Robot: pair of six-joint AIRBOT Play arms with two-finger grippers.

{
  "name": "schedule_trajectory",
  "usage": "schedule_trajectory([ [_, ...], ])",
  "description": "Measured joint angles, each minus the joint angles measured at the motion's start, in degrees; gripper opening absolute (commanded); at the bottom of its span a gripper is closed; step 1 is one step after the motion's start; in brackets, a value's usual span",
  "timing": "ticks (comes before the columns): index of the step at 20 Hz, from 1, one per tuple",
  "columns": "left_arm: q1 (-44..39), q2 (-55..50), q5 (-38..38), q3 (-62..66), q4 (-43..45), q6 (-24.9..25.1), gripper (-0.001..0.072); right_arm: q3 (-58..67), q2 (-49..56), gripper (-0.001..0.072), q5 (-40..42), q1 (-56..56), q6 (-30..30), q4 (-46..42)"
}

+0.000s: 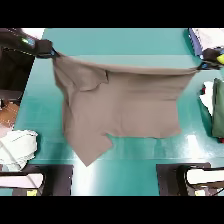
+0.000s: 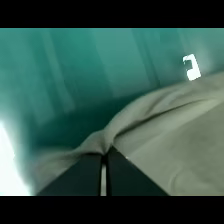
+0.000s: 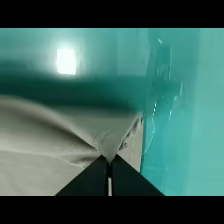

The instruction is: Fold the shirts.

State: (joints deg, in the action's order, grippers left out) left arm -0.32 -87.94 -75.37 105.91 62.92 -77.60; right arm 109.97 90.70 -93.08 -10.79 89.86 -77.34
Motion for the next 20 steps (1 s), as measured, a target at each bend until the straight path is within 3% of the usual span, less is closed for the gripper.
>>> schedule_trajectory([
  [6, 0.0, -6.8, 16.3, -0.3, -0.3, 3.3, 0.0025, -0.1, 7.9, 0.001, 17.2, 3.2, 1.4, -0.6],
  [9, 0.0, -7.8, 20.5, -0.3, 1.4, 5.8, 0.0026, -0.4, 8.8, 0.001, 22.7, 3.7, 1.4, -0.7],
  [12, 0.0, -8.3, 19.2, -0.8, 4.5, 7.7, 0.0026, -2.5, 9.1, 0.001, 23.6, 4.1, -0.1, -0.7],
  [20, 0.0, -8.6, 6.7, -9.4, 9.3, 13.0, 0.0026, -18.3, 4.3, 0.001, 24.3, 6.7, -1.7, -0.9],
])
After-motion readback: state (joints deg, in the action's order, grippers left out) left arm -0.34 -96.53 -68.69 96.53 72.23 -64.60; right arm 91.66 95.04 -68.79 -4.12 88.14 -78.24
